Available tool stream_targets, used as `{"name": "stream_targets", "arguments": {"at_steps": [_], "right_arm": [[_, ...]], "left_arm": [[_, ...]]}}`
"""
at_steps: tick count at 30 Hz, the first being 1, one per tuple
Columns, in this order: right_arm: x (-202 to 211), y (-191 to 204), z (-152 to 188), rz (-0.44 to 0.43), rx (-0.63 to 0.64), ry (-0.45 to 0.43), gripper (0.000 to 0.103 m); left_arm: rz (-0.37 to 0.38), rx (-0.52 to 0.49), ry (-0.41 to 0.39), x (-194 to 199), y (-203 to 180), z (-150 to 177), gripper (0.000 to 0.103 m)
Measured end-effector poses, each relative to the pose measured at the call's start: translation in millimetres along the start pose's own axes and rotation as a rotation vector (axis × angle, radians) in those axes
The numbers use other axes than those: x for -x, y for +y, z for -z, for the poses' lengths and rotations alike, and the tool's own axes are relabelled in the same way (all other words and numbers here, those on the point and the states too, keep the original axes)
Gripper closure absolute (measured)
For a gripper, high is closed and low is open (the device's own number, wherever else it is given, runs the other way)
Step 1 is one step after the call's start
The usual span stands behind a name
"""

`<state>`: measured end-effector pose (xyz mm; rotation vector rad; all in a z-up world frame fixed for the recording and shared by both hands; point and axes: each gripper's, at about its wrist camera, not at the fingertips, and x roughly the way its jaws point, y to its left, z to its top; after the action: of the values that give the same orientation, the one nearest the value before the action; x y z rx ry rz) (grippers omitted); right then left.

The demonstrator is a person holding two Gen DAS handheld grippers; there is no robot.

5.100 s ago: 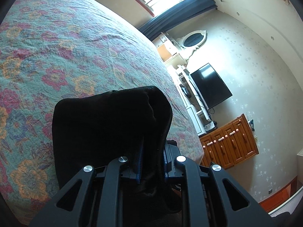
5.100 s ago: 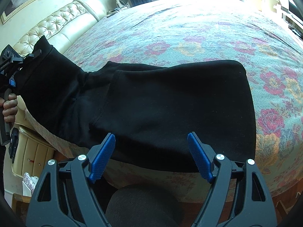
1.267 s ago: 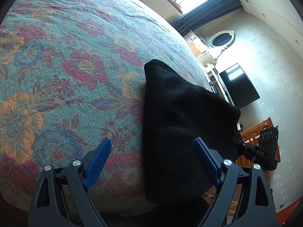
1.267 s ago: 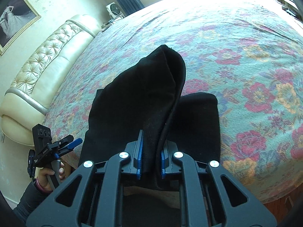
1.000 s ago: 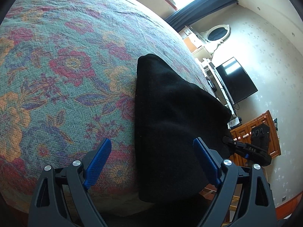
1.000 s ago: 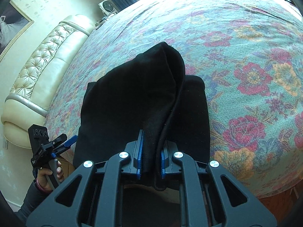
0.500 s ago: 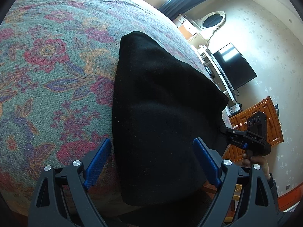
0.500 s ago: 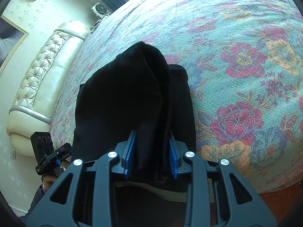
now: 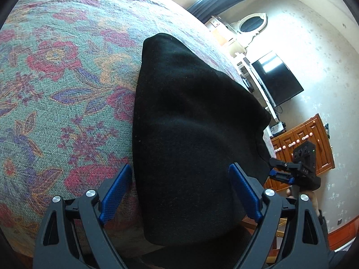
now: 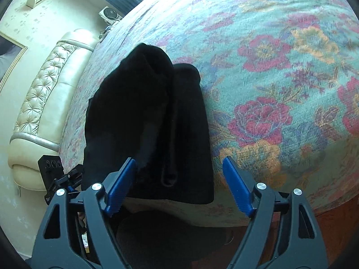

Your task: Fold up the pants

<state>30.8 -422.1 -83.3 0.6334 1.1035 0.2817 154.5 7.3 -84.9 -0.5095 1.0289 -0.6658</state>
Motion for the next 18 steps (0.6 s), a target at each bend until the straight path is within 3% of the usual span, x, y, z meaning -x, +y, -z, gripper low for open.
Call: {"name": "stream_targets", "arguments": {"at_steps": [1,5,10,15,18], "right_arm": [[-3.8,-5.4,0.8,-0.028,-0.022,0.017,0.014],[-16.3,-28.3,4.5,-0.18,-0.113,0.065,0.012],[-17.6,-43.4,3.0,-0.292,-0.165,0.061,0.011],[-23.4,-34.7,1.9,-0.301,-0.112,0.092,0.011],[-27.0,-18.7,2.2,-0.22,-0.04,0.096,0.011]], "left_arm": [[0.026,0.023,-0.008,2.8,4.3,-2.1,0.016],[0.17,0.156,0.069,0.3,28.3,-10.2,0.016],[0.304,0.203,0.116,5.4,44.1,-14.8,0.016],[0.393,0.256,0.114,8.6,48.5,-12.2,0.012],[0.417,0.26,0.116,10.6,50.2,-10.4,0.012]]}}
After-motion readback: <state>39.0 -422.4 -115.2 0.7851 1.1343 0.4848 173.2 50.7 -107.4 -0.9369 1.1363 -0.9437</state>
